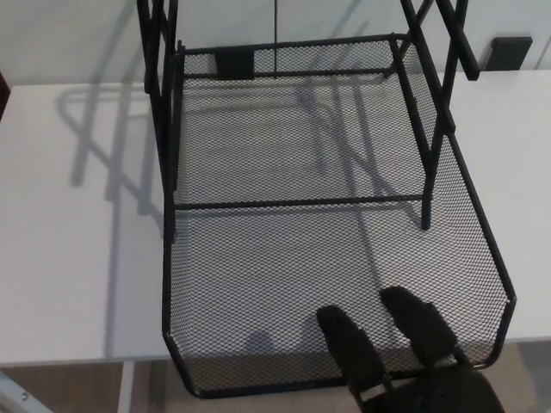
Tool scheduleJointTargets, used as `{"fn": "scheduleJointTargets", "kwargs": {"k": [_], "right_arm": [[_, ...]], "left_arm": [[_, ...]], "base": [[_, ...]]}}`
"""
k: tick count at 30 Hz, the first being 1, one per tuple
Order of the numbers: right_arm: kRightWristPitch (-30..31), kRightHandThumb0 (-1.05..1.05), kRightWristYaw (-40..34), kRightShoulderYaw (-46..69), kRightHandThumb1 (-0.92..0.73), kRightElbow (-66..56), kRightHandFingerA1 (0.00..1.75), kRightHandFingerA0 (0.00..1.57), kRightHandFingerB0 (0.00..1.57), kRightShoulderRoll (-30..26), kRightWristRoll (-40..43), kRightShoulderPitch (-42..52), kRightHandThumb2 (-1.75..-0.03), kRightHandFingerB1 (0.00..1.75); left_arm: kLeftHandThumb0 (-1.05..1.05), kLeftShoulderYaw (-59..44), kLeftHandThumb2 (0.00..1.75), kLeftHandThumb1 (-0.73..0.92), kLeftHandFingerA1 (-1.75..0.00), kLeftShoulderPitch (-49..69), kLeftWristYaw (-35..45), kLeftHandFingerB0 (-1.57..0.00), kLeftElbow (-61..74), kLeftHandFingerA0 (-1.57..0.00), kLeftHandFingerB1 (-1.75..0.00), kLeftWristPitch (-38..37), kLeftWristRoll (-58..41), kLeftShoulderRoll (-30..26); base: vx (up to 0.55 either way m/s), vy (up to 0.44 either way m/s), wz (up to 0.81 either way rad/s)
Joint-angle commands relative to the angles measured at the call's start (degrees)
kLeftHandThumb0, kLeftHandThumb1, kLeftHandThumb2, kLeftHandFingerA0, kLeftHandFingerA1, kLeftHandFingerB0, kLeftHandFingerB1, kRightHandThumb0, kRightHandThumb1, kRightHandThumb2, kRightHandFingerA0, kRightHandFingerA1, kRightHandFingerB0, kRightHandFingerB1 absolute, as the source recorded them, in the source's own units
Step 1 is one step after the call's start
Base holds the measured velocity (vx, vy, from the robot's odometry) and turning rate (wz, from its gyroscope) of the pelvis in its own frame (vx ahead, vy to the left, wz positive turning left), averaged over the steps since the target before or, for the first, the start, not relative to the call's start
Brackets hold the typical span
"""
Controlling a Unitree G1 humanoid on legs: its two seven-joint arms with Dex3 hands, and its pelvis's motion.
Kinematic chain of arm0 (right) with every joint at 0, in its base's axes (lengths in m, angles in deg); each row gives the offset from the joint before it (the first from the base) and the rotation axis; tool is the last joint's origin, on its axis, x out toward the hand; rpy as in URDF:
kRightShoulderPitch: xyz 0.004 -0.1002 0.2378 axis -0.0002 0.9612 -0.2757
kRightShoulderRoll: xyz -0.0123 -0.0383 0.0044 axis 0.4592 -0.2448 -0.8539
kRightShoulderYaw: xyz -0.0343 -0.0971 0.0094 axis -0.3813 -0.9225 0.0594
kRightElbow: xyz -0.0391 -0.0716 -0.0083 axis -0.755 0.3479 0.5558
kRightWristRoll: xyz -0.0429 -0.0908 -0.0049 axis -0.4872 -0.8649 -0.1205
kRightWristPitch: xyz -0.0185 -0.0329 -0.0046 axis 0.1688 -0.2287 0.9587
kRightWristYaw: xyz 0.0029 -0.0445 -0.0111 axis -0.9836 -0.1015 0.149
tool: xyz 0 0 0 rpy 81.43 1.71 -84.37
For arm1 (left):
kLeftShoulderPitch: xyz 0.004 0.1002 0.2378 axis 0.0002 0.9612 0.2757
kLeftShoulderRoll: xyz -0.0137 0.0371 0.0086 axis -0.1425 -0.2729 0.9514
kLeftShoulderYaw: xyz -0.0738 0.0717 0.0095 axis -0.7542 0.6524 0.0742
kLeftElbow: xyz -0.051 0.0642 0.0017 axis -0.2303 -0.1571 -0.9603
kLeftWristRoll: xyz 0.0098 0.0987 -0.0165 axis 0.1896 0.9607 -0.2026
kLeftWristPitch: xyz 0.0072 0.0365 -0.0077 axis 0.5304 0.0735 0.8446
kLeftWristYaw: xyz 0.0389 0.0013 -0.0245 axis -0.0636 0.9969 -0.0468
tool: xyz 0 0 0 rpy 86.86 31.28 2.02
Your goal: The robot walks towards a file tray kept in the middle of a desk and uses its right hand to grab a tray and pulls it out towards itself
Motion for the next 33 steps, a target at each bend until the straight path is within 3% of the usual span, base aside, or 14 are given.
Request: {"fn": "scheduleJointTargets", "kwargs": {"k": [1,11,12,14,18,19,20,21,22,23,24,29,30,33], "right_arm": [[-1.2,-0.32,-4.4,-17.2,-0.08,-3.1,0.53,0.04,0.00,1.7,-2.3,20.0,-0.75,0.49],[-3.9,-0.34,-6.4,-18.7,-0.05,-9.9,0.54,0.05,0.00,-1.7,-1.7,20.6,-0.75,0.50],[-4.5,-0.66,-6.3,-18.8,-0.34,-10.9,0.51,0.08,0.05,-2.1,-0.8,20.6,-0.70,0.39],[-6.3,-0.70,-5.8,-18.6,-0.39,-13.6,0.46,0.07,0.10,-3.5,2.3,20.5,-0.53,0.34],[-10.7,-0.85,-4.4,-17.4,-0.44,-20.9,0.46,0.06,0.08,-7.9,9.3,20.0,-0.55,0.33],[-12.3,-0.72,-5.5,-17.0,-0.42,-23.4,0.52,0.04,0.00,-9.7,9.0,20.4,-0.90,0.39],[-13.3,-0.97,-6.3,-16.8,-0.53,-24.2,0.49,0.09,0.07,-10.5,9.4,20.6,-0.56,0.35],[-16.0,-1.01,-9.0,-16.2,-0.44,-24.5,0.50,0.00,0.04,-11.3,10.6,20.2,-0.86,0.41],[-17.7,-1.05,-10.6,-15.9,-0.61,-24.5,0.54,0.08,0.07,-11.4,11.4,20.0,-0.58,0.39],[-18.9,-0.97,-12.8,-15.7,-0.59,-24.5,0.57,0.13,0.11,-11.5,11.2,19.6,-0.60,0.42],[-20.1,-0.69,-17.1,-15.5,-0.34,-24.5,0.62,0.22,0.19,-11.4,9.6,18.5,-0.74,0.53],[-21.0,-0.33,-31.5,-11.1,-0.28,-24.5,0.70,0.33,0.22,-12.1,7.8,10.1,-0.74,0.57],[-21.7,-0.38,-32.3,-9.7,-0.29,-24.5,0.66,0.27,0.17,-11.8,8.8,8.9,-0.90,0.58],[-32.4,-0.58,-28.9,-0.5,-0.40,-24.5,0.64,0.14,0.13,-9.3,21.2,11.7,-0.80,0.56]], "left_arm": [[-0.67,0.2,0.58,0.47,-0.75,-0.1,0.4,-0.47,-0.9,-0.82,-0.65,-3.4,1.5,-2.0],[-0.64,0.3,0.57,0.46,-0.74,-0.2,0.3,-0.49,-2.5,-0.82,-0.67,-5.5,1.4,-1.9],[-0.63,0.2,0.56,0.46,-0.73,-0.1,0.5,-0.48,-2.3,-0.81,-0.66,-5.3,1.2,-1.9],[-0.65,-0.1,0.58,0.45,-0.73,0.2,0.6,-0.49,-1.9,-0.82,-0.66,-5.2,0.8,-1.8],[-0.63,0.2,0.56,0.45,-0.72,0.3,0.5,-0.48,-0.8,-0.80,-0.64,-4.3,1.4,-2.1],[-0.65,0.0,0.57,0.45,-0.72,0.5,0.9,-0.47,-0.3,-0.81,-0.64,-4.0,1.0,-2.2],[-0.62,-0.2,0.56,0.44,-0.71,0.5,1.1,-0.48,-0.1,-0.81,-0.64,-3.5,0.6,-2.0],[-0.62,-0.3,0.57,0.43,-0.71,0.5,1.0,-0.48,0.6,-0.81,-0.64,-1.6,0.6,-1.7],[-0.61,0.0,0.57,0.45,-0.70,0.6,0.9,-0.47,1.0,-0.80,-0.63,-1.0,1.0,-1.7],[-0.59,-0.1,0.57,0.43,-0.69,0.8,0.9,-0.47,1.1,-0.82,-0.61,-0.9,0.9,-1.7],[-0.58,-0.3,0.57,0.45,-0.68,1.0,1.2,-0.48,1.2,-0.85,-0.61,-1.0,0.5,-1.7],[-0.58,0.0,0.56,0.45,-0.68,1.2,0.8,-0.47,1.0,-0.81,-0.61,-0.4,1.0,-1.6],[-0.58,0.0,0.55,0.45,-0.67,1.0,0.8,-0.46,0.2,-0.81,-0.60,-1.0,0.9,-1.6],[-0.58,0.3,0.56,0.46,-0.66,1.0,0.8,-0.45,0.2,-0.83,-0.60,-0.6,1.3,-1.6]], "base": [[0.00,0.000,0.00],[0.00,0.000,0.00],[0.00,0.000,0.00],[0.00,0.000,0.00],[0.00,0.000,0.00],[0.00,0.000,0.00],[0.00,0.000,0.00],[0.00,0.000,0.00],[0.00,0.000,0.00],[0.00,0.000,0.00],[0.00,0.000,0.00],[0.00,0.000,0.00],[0.00,0.000,0.00],[0.00,0.000,0.00]]}}
